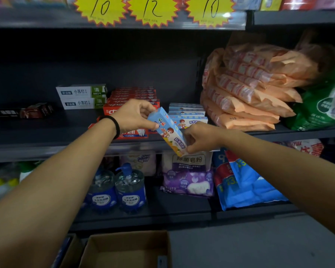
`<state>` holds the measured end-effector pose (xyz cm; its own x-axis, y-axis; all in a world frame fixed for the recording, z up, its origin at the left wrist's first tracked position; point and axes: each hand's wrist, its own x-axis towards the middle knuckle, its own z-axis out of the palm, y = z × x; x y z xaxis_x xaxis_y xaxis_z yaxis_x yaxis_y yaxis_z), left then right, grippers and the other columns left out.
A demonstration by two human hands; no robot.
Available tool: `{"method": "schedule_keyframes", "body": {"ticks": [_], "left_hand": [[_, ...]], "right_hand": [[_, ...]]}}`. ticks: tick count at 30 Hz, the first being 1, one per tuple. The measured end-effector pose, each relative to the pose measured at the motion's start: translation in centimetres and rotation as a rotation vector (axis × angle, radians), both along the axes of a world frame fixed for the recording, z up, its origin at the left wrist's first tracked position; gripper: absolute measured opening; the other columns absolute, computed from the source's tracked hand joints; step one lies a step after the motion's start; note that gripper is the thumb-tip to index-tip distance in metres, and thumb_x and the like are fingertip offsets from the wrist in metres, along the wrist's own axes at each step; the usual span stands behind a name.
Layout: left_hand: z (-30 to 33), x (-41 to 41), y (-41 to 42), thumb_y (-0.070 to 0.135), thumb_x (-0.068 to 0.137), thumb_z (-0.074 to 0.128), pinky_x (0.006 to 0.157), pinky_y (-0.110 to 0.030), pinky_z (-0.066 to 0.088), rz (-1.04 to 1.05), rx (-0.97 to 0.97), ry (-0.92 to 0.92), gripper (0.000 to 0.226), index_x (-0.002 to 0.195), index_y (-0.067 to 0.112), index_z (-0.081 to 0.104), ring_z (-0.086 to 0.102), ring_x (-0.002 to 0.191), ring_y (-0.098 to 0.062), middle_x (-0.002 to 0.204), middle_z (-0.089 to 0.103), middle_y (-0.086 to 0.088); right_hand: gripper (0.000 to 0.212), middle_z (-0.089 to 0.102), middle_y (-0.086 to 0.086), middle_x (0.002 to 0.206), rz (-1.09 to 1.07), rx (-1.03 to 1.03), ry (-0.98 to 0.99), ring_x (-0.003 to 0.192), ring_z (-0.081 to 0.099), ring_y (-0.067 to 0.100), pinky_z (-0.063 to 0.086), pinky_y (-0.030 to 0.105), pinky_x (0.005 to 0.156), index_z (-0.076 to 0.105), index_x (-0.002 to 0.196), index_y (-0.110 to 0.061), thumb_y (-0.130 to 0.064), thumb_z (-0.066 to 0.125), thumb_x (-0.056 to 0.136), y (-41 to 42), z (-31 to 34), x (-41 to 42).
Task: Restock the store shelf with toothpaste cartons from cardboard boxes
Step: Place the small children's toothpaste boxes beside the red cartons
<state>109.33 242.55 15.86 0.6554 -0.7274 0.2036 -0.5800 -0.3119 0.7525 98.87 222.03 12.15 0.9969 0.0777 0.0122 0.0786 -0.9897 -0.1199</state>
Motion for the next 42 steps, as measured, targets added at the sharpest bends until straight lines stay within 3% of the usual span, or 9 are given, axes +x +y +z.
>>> {"method": "schedule_keyframes", "body": {"ticks": [4, 6, 8, 16, 23, 27, 34, 40, 42], "left_hand": [[0.0, 0.5, 0.3, 0.003, 0.071, 0.08, 0.069, -0.016, 0.056, 0.018, 0.088, -0.058, 0.026, 0.09, 0.01, 0.063, 0.067, 0.079, -0.01, 0.091, 0.071, -0.001], [-0.2, 0.7, 0.3, 0.006, 0.071, 0.081, 0.081, -0.032, 0.058, 0.033, 0.164, -0.097, 0.025, 0.09, 0.005, 0.066, 0.069, 0.086, -0.022, 0.093, 0.072, -0.005], [-0.7, 0.8, 0.0, 0.012, 0.071, 0.082, 0.084, -0.043, 0.055, 0.042, 0.242, -0.128, 0.023, 0.087, 0.006, 0.067, 0.069, 0.087, -0.024, 0.094, 0.072, -0.004], [-1.2, -0.1, -2.5, 0.024, 0.072, 0.08, 0.066, -0.032, 0.05, 0.064, 0.401, -0.236, 0.018, 0.078, 0.014, 0.066, 0.061, 0.072, -0.018, 0.079, 0.067, -0.002], [-1.2, 0.8, -5.4, 0.022, 0.071, 0.081, 0.07, -0.031, 0.051, 0.064, 0.402, -0.313, 0.036, 0.099, 0.02, 0.059, 0.061, 0.085, -0.016, 0.095, 0.063, 0.002], [-1.4, 1.5, -7.3, 0.022, 0.071, 0.08, 0.077, -0.035, 0.054, 0.077, 0.463, -0.382, 0.034, 0.096, 0.02, 0.058, 0.061, 0.089, -0.019, 0.1, 0.063, -0.001], [-1.7, 2.5, -10.0, 0.019, 0.073, 0.079, 0.07, -0.029, 0.049, 0.072, 0.572, -0.443, 0.036, 0.105, 0.014, 0.063, 0.06, 0.09, -0.019, 0.102, 0.063, -0.003], [-2.6, 3.9, -11.1, 0.02, 0.072, 0.08, 0.065, -0.028, 0.048, 0.067, 0.627, -0.457, 0.032, 0.1, 0.013, 0.065, 0.06, 0.083, -0.018, 0.098, 0.065, -0.004], [-3.1, 4.2, -11.2, 0.021, 0.073, 0.08, 0.068, -0.03, 0.051, 0.065, 0.64, -0.464, 0.032, 0.1, 0.012, 0.067, 0.061, 0.083, -0.019, 0.096, 0.065, -0.005]], "right_hand": [[0.032, 0.059, 0.0, 0.082, -0.029, -0.071, -0.038, 0.076, 0.053, 0.02, 0.046, 0.035, 0.07, 0.064, 0.089, -0.009, -0.036, 0.076, 0.076, -0.7, 2.0, -0.5], [0.029, 0.059, -0.001, 0.082, -0.048, -0.071, -0.053, 0.077, 0.055, 0.02, 0.047, 0.036, 0.072, 0.063, 0.089, -0.011, -0.033, 0.076, 0.076, -1.3, 3.1, -0.7], [0.021, 0.059, -0.002, 0.08, -0.05, -0.07, -0.073, 0.076, 0.055, 0.019, 0.049, 0.037, 0.073, 0.062, 0.085, -0.015, -0.03, 0.074, 0.076, -2.0, 3.9, -0.9], [0.023, 0.056, -0.003, 0.081, -0.056, -0.11, -0.075, 0.077, 0.051, 0.017, 0.038, 0.026, 0.066, 0.066, 0.098, -0.01, -0.022, 0.073, 0.079, -3.6, 5.3, -1.5], [0.027, 0.051, -0.008, 0.081, -0.104, -0.164, -0.078, 0.08, 0.047, 0.016, 0.034, 0.023, 0.068, 0.065, 0.105, -0.012, -0.026, 0.071, 0.082, -5.9, 5.5, -0.6], [0.028, 0.051, -0.004, 0.084, -0.121, -0.198, -0.079, 0.081, 0.046, 0.017, 0.032, 0.025, 0.067, 0.063, 0.105, -0.011, -0.025, 0.071, 0.082, -7.1, 5.1, 0.3], [0.028, 0.041, -0.013, 0.072, -0.138, -0.203, -0.07, 0.084, 0.046, 0.019, 0.03, 0.024, 0.068, 0.061, 0.106, -0.01, -0.025, 0.069, 0.084, -9.2, 3.5, 1.8], [0.033, 0.059, 0.006, 0.106, -0.143, -0.189, -0.069, 0.088, 0.041, 0.013, 0.033, 0.025, 0.071, 0.062, 0.115, -0.01, -0.025, 0.068, 0.085, -10.2, 2.1, 3.3], [0.032, 0.06, 0.007, 0.109, -0.134, -0.197, -0.07, 0.088, 0.041, 0.014, 0.035, 0.025, 0.073, 0.063, 0.112, -0.01, -0.025, 0.069, 0.084, -10.4, 1.7, 3.7]]}}
